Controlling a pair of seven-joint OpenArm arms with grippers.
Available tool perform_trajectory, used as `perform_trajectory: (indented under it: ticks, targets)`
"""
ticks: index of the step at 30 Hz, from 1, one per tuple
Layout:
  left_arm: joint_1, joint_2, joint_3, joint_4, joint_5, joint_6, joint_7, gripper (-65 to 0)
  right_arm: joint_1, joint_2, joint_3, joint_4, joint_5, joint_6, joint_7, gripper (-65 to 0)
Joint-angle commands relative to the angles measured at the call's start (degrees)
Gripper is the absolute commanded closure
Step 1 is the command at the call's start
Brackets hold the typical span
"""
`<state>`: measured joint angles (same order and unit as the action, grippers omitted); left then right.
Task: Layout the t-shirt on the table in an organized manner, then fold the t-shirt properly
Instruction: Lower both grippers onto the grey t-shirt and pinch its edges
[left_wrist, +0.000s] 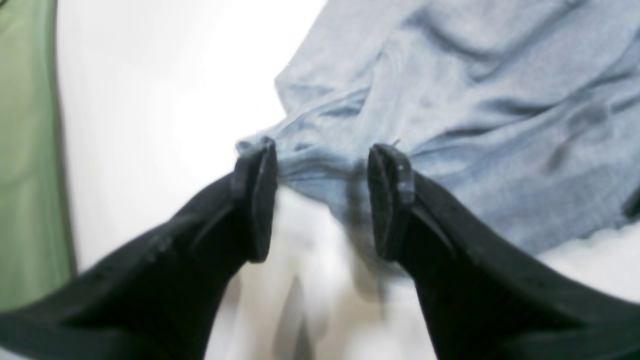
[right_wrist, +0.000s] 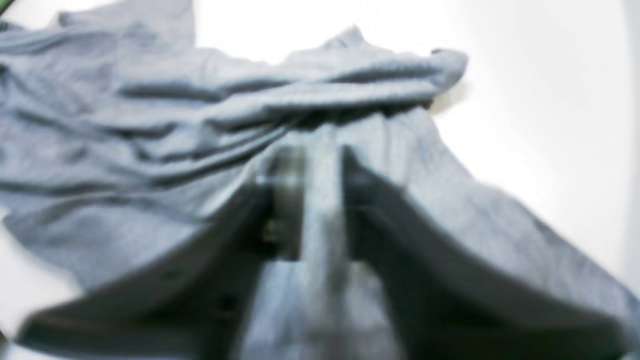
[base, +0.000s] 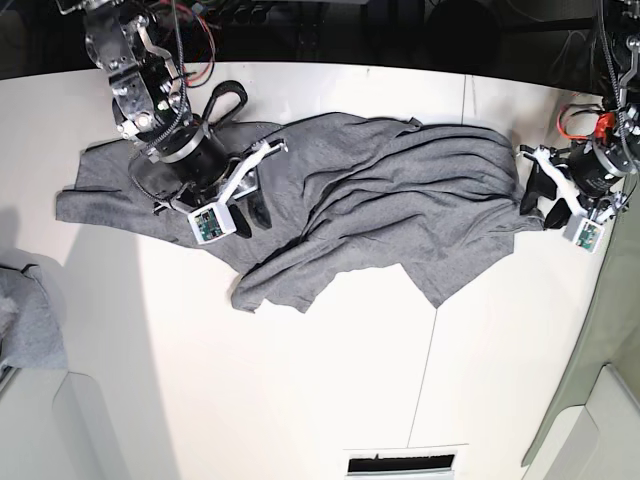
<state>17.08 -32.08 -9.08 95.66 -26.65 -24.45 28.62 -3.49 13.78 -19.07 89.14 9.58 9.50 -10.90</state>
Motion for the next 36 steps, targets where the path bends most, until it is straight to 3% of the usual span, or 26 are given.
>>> perform_trajectory:
  ticks: [1,3,8,14,20,23,24,27,28,36]
  targets:
    - [-2.3,-1.1,1.2,-0.9,-0.5,0.2,-1.4,-31.9,2.2,-1.3,0.2,-0.7,0.0,0.0,1.4,-26.9]
    - [-6.1,-1.1,4.5,-4.0,-0.5,0.2,-1.4,-31.9,4.9,-3.7,0.2,-3.9,-0.2,-0.1,1.4,-34.9]
    - [-11.7,-1.1,10.9,-7.5,1.4,0.2,-1.4,-31.9,11.3,-9.0,0.2,-10.0,-0.3,0.7,0.4,-35.2]
    - [-13.2,-0.3,13.7,-10.5,5.0,0.2,-2.3,-31.9,19.1,-13.8,0.1,-23.3,-3.6,7.1,-1.0,-35.2]
    - [-13.2,-0.3,13.7,-12.7,4.9,0.2,-2.3,-31.8,21.4,-14.6,-1.3,-30.3,-3.6,12.0,-2.7,-34.9]
    - [-13.2,-0.3,13.7,-12.9,4.8,-0.7,-2.3,-30.5,21.4,-14.6,-1.9,-31.0,-3.6,11.9,-2.6,-26.3]
    - [-13.2,-0.3,13.7,-12.9,4.9,-0.7,-2.3,-25.9,21.4,-14.6,-1.9,-31.0,-3.6,11.9,-2.6,-20.6]
    - [-13.2,-0.3,13.7,-12.9,4.8,-0.7,-2.3,-2.3,21.9,-14.6,-1.8,-31.0,-3.6,11.9,-0.8,0.0]
    - [-13.2,-0.3,13.7,-12.9,4.8,-0.7,-2.3,0.0,22.2,-14.6,-1.8,-31.0,-3.6,11.7,0.0,0.0]
    - [-14.8,-1.2,13.6,-11.4,-0.5,-0.6,-3.3,0.0,25.4,-14.6,2.4,-26.8,-9.1,11.6,1.2,0.0]
